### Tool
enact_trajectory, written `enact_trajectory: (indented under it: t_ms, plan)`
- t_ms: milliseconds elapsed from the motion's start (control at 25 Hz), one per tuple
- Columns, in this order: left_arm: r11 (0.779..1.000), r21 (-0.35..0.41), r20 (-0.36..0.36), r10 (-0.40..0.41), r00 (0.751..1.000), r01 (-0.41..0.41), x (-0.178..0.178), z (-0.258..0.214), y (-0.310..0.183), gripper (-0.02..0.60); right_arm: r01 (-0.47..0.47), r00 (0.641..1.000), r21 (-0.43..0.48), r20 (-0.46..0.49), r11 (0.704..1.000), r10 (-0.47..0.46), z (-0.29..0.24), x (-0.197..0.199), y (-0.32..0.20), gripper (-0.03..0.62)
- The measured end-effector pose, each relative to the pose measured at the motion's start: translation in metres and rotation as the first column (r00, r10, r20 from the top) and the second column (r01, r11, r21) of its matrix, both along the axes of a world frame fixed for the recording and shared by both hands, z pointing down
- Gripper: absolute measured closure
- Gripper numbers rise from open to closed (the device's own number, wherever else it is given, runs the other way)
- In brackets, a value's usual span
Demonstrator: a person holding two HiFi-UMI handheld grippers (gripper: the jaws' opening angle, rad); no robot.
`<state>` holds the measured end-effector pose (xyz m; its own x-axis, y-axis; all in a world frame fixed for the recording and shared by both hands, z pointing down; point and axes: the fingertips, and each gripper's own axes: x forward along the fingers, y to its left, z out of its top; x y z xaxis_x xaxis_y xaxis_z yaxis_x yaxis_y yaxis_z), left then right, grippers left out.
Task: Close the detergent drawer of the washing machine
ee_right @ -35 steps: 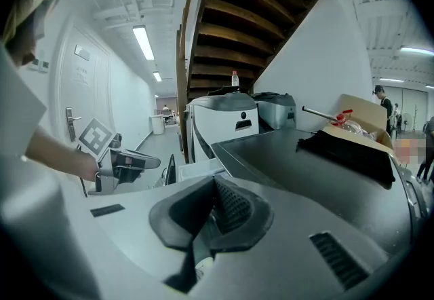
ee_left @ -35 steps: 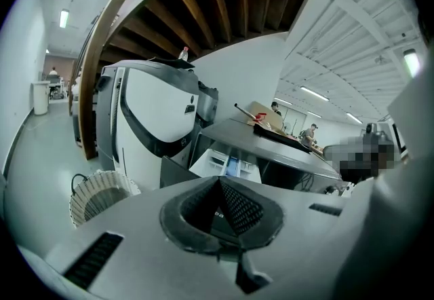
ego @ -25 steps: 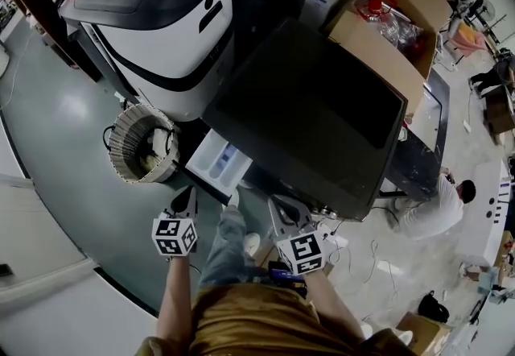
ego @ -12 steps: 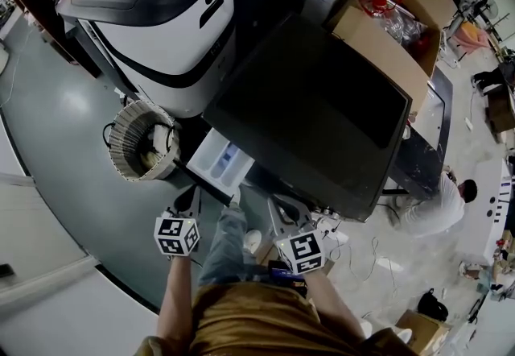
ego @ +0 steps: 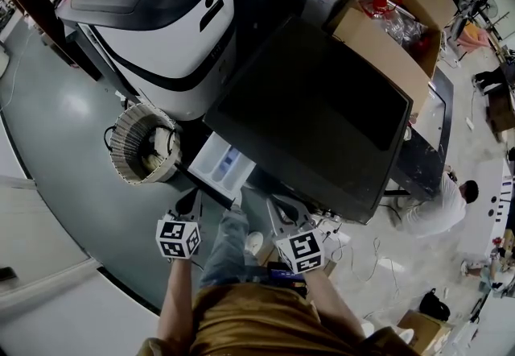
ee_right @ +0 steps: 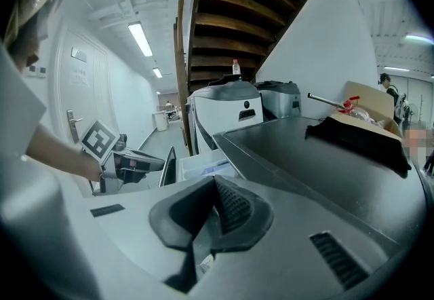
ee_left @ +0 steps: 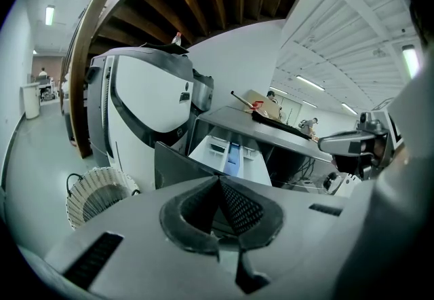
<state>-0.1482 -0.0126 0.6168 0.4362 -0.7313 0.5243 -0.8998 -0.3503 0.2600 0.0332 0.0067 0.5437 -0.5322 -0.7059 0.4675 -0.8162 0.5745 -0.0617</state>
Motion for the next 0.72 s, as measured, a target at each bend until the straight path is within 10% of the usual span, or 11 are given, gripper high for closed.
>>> enact_trajectory:
  t_ms: [720]
  plan:
    - [1.000, -0.007, -0.005, 0.022, 1.000, -0.022, 0.004, -0.002, -0.005, 0.557, 0.003, 1.000, -0.022, 0.011, 1.000, -0.002, 0.006, 0.008, -0.018, 0.582]
